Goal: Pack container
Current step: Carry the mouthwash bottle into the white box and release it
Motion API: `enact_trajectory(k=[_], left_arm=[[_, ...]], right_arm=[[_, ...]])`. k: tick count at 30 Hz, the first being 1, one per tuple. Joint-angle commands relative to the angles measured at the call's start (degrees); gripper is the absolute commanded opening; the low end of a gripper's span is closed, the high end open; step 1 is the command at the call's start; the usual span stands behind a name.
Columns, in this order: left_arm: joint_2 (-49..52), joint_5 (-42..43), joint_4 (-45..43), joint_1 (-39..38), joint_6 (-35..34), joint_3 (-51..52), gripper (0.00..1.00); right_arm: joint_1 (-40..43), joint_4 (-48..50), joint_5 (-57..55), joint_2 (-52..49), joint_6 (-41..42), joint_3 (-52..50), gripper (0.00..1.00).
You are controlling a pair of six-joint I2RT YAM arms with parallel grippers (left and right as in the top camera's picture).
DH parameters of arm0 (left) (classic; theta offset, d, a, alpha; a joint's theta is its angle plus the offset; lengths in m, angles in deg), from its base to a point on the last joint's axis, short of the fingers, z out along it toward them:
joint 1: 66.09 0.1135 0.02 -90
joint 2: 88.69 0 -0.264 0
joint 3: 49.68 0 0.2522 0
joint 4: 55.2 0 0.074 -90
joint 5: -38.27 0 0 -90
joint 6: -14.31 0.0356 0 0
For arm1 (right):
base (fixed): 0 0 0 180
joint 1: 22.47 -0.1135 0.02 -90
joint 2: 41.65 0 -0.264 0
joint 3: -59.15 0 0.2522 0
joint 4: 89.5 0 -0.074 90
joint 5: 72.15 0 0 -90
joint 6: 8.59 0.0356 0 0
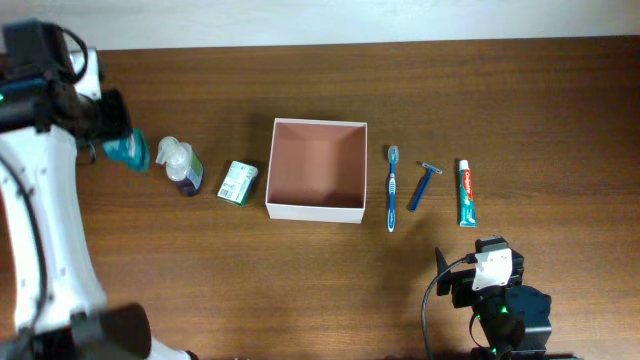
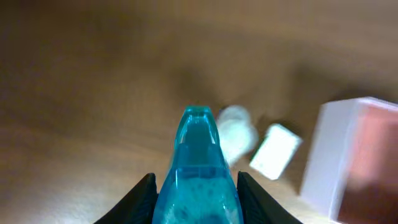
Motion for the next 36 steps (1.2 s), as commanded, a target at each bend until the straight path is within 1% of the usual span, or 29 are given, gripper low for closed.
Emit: enact_trajectory(k=[1, 5, 9, 13, 17, 22, 26, 29, 31, 36], left_arm=[[-5.7, 0.5, 1.1, -5.7, -0.8, -4.6, 0.01], [-6.5, 0.6, 1.2, -12.9, -2.5, -4.6, 0.01], [-5.2, 0.7, -0.7, -20.6, -3.8, -4.5, 0.01], [-2.0, 0.3, -4.8, -28.9, -3.7, -4.5, 0.01], [3.4, -0.9, -8.2, -34.3, -3.8, -4.5, 0.01], [11.5, -0.9, -12.2, -37.2, -4.0, -4.5, 0.01], [18.5, -0.8, -15.8, -38.1, -6.9, -4.5, 0.01], [22.8, 1.2, -18.3, -38.7, -7.0, -4.5, 0.01], [25.1, 2.7, -19.8, -39.4, -7.0, -4.5, 0.01], [29.7, 2.6, -24.5, -42.2, -7.2, -4.5, 0.01]], right_arm=[[0.5, 0.1, 0.3, 0.4, 0.7, -0.1, 0.99], [0.5, 0.1, 0.3, 0.4, 0.7, -0.1, 0.99], [0.5, 0.1, 0.3, 0.4, 0.7, -0.1, 0.99], [0.5, 0.1, 0.3, 0.4, 0.7, -0.1, 0.99], [0.5, 0.1, 0.3, 0.4, 0.7, -0.1, 0.99], [0.5, 0.1, 0.3, 0.4, 0.7, -0.1, 0.99], [0.5, 0.1, 0.3, 0.4, 0.7, -0.1, 0.99], [0.5, 0.1, 0.3, 0.4, 0.7, -0.1, 0.99], [0.5, 0.1, 0.3, 0.4, 0.7, -0.1, 0.99], [0.5, 0.1, 0.3, 0.4, 0.7, -0.1, 0.99]])
